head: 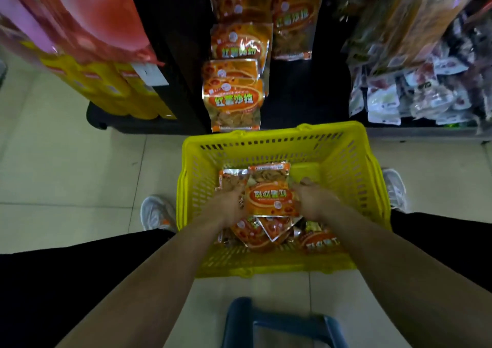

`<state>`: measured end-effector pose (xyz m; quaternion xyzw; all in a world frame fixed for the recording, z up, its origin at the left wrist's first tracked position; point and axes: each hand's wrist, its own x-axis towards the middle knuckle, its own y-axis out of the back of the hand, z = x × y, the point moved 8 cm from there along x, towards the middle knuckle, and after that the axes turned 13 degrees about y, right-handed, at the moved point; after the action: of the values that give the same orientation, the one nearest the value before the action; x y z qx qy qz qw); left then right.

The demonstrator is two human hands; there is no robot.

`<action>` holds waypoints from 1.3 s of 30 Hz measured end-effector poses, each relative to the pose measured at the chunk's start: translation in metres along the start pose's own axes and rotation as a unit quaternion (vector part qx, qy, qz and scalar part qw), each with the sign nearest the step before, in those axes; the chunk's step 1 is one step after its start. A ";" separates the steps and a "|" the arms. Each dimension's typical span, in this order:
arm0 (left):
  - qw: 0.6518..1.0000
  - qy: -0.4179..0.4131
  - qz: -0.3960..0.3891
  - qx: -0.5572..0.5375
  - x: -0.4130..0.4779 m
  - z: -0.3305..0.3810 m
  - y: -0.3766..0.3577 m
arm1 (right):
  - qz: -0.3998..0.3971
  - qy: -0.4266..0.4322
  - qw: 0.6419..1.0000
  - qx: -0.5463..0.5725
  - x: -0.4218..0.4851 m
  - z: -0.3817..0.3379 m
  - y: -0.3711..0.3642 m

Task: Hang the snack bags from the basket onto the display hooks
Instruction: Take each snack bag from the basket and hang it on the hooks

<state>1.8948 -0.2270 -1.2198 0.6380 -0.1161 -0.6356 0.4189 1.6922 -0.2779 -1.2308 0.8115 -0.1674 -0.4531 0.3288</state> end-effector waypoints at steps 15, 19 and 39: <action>0.991 0.086 0.042 -0.096 0.031 -0.033 -0.002 | 0.104 0.054 0.992 -0.055 0.021 -0.007 0.017; 0.989 0.091 0.062 -0.102 0.021 -0.030 0.018 | 0.158 0.017 0.984 -0.086 0.000 0.011 0.062; 0.967 -0.087 0.205 -0.120 -0.127 0.023 0.208 | 0.182 0.102 0.973 -0.100 -0.137 -0.061 0.227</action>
<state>1.9332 -0.2786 -0.9838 0.4880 -0.2027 -0.5984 0.6023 1.6767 -0.3423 -0.9671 0.7724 -0.2318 -0.3151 0.5005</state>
